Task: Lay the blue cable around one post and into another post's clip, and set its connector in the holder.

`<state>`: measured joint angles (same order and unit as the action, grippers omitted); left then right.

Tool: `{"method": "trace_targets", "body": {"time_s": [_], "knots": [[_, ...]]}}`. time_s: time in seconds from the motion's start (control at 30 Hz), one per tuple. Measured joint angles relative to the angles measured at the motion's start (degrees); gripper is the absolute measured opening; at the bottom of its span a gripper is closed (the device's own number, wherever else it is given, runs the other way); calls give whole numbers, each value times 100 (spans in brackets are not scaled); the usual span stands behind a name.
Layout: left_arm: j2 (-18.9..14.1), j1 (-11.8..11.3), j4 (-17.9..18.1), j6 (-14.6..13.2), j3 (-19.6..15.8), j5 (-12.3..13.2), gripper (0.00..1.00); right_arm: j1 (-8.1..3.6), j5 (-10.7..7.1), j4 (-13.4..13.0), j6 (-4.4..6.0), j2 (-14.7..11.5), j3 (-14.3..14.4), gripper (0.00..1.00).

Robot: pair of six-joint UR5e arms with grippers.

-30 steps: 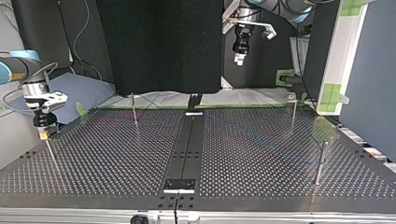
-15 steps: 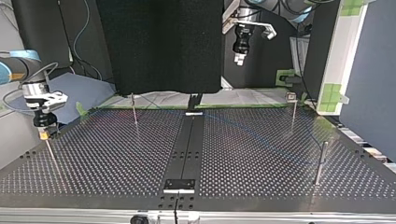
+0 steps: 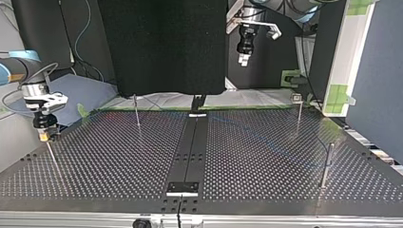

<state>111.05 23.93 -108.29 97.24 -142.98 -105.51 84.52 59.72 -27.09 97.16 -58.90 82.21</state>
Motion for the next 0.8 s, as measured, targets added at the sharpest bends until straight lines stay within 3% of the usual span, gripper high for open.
{"method": "trace_targets", "body": {"time_s": [0.03, 0.07, 0.1, 0.13, 0.17, 0.23, 0.27, 0.3, 0.33, 0.37, 0.4, 0.43, 0.8], "knots": [[0, 0, 0, 1, 0, 0, 100, 0, 0, 0, 0, 0, 0, 20], [0, 0, 0, 1, 0, 0, 100, 0, 0, 0, 0, 0, 0, 20], [0, 0, 0, 0, 0, 0, 100, 0, 0, 0, 0, 0, -1, 27], [0, 0, 0, -1, 0, 0, 100, 0, 0, 0, 0, 0, 0, 38], [0, 0, 0, -2, 0, 0, 100, 0, 0, 0, 0, 0, 0, 38], [-1, 0, 0, -2, 0, -1, 100, 0, 0, 0, 0, 0, 0, 54], [0, 0, 0, -3, 0, -1, 100, 0, 0, 0, 0, 0, 0, 54], [0, 0, 0, -3, 0, -1, 100, 0, 0, 0, 0, 0, 0, 75], [0, -1, 0, -2, 0, -1, 100, 0, 0, 0, 0, 0, 0, 86], [-1, -1, 0, 0, 2, 0, 100, 0, 0, -1, 0, 0, 0, 86], [-1, -1, 0, 1, 2, -1, 100, 0, 0, 0, 0, 0, 0, 96], [-1, -1, 0, 2, 2, 0, 100, 0, 0, 0, 0, 0, 0, 100], [1, -7, 0, -2, 0, 0, 100, 0, 0, 0, 0, 0, 0, 100]]}}
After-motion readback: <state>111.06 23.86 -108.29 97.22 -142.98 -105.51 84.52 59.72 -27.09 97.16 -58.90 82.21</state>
